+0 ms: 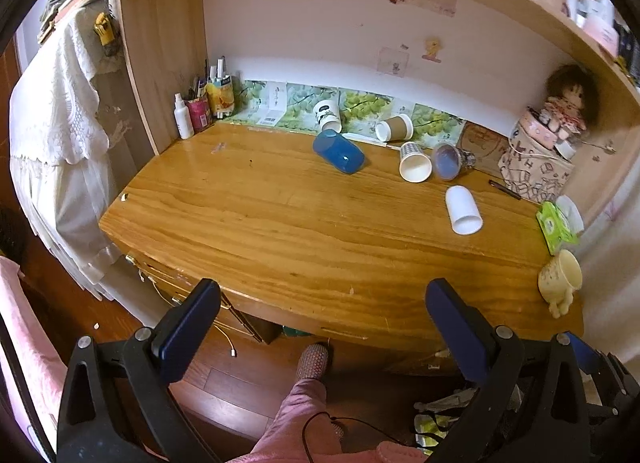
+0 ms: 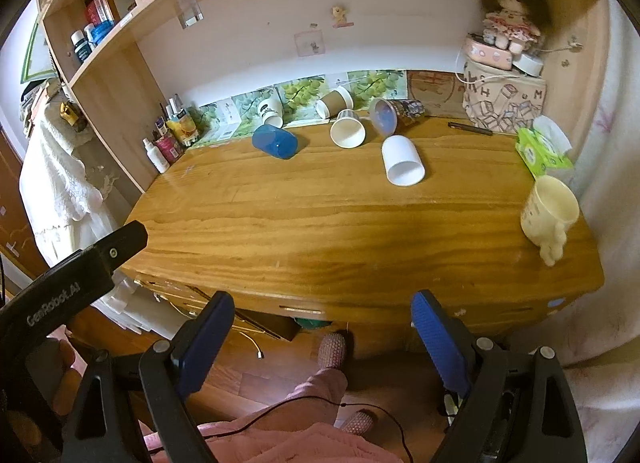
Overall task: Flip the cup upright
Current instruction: 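Move the left tool toward the white panda paper cup by the backsplash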
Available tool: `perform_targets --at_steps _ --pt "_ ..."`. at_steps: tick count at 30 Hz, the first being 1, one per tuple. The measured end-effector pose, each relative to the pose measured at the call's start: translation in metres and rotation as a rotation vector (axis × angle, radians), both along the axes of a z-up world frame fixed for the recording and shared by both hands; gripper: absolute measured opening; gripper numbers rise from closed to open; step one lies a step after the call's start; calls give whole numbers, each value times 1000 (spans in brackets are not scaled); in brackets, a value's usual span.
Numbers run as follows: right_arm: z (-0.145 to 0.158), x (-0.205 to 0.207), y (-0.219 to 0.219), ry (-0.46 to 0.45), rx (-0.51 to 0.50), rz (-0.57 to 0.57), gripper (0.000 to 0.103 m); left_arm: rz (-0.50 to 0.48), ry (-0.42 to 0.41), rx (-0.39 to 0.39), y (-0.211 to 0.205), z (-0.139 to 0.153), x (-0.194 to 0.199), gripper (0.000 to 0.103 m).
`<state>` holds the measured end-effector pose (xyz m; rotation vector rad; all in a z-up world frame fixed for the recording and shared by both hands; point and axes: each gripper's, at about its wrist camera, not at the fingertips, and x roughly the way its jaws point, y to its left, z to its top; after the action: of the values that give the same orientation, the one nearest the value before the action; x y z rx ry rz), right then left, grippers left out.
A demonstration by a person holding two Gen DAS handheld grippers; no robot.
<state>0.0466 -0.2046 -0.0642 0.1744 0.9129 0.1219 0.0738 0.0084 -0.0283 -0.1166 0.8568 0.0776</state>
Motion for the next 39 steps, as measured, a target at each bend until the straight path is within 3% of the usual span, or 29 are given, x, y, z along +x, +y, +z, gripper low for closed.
perform_targets --at_steps 13,27,39 --pt "4 109 9 11 17 41 91 9 65 15 13 -2 121 102" --pt "17 245 47 -8 60 51 91 31 171 39 45 -9 267 102" --pt "-3 340 59 33 52 21 91 34 234 61 63 -31 380 102"
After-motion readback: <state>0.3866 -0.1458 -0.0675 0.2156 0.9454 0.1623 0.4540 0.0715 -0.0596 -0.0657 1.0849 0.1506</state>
